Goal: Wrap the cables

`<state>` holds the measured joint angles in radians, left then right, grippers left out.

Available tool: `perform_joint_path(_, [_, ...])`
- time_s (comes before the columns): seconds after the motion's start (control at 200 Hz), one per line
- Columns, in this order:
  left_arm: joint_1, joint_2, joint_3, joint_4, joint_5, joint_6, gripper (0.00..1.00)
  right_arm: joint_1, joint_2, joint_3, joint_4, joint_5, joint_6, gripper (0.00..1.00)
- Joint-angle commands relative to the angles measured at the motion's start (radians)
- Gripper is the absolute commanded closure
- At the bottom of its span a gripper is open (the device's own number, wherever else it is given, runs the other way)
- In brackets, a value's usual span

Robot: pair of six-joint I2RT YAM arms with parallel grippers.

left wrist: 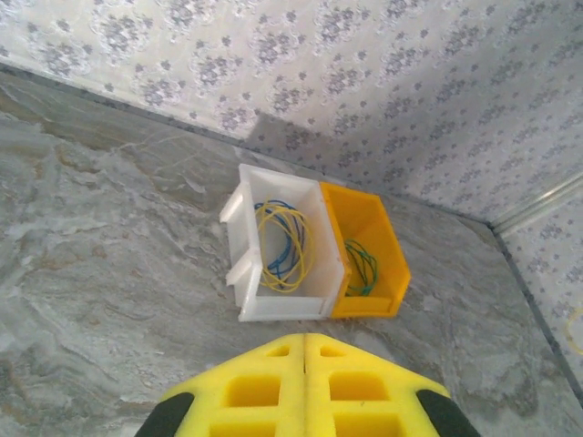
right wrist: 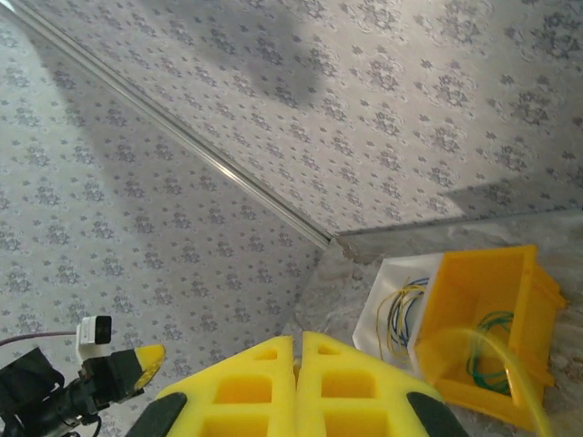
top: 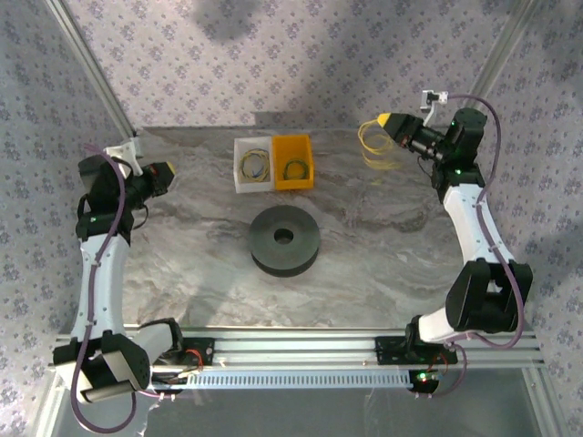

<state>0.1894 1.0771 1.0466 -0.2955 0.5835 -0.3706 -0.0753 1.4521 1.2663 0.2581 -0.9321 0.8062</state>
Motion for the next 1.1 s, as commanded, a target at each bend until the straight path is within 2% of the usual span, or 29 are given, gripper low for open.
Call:
perform_joint_path(0.0, [-0.024, 0.000, 0.010, 0.027, 0.108, -0.005, 1.00, 0.026, -0.009, 0.022, 0.040, -0.020, 0.014, 1.00])
perform_joint_path(0.05, [-0.062, 0.012, 0.008, 0.037, 0.132, 0.004, 0.97, 0.044, -0.008, 0.038, 0.064, -0.016, 0.040, 1.00])
perform_joint_path(0.135, [-0.154, 0.037, 0.012, 0.055, 0.144, 0.029, 0.62, 0.083, -0.003, 0.062, 0.104, -0.010, 0.081, 1.00])
perform_joint_path(0.255, [-0.263, 0.074, 0.010, 0.151, 0.137, 0.014, 0.34, 0.158, 0.001, 0.091, 0.154, 0.007, 0.126, 1.00])
perform_joint_path(0.36, [-0.320, 0.124, -0.001, 0.287, 0.151, -0.045, 0.14, 0.223, 0.004, 0.110, 0.198, 0.030, 0.158, 1.00])
perform_joint_path(0.425, [-0.349, 0.162, -0.003, 0.373, 0.162, -0.090, 0.06, 0.266, 0.008, 0.120, 0.220, 0.046, 0.173, 1.00])
perform_joint_path(0.565, [-0.423, 0.261, 0.004, 0.543, 0.182, -0.180, 0.03, 0.337, 0.014, 0.141, 0.252, 0.072, 0.187, 1.00])
perform_joint_path(0.81, [-0.525, 0.406, 0.015, 0.769, 0.177, -0.317, 0.03, 0.388, 0.022, 0.158, 0.296, 0.093, 0.210, 1.00])
perform_joint_path(1.094, [-0.542, 0.460, 0.031, 0.899, 0.167, -0.391, 0.06, 0.419, 0.038, 0.172, 0.319, 0.096, 0.220, 1.00])
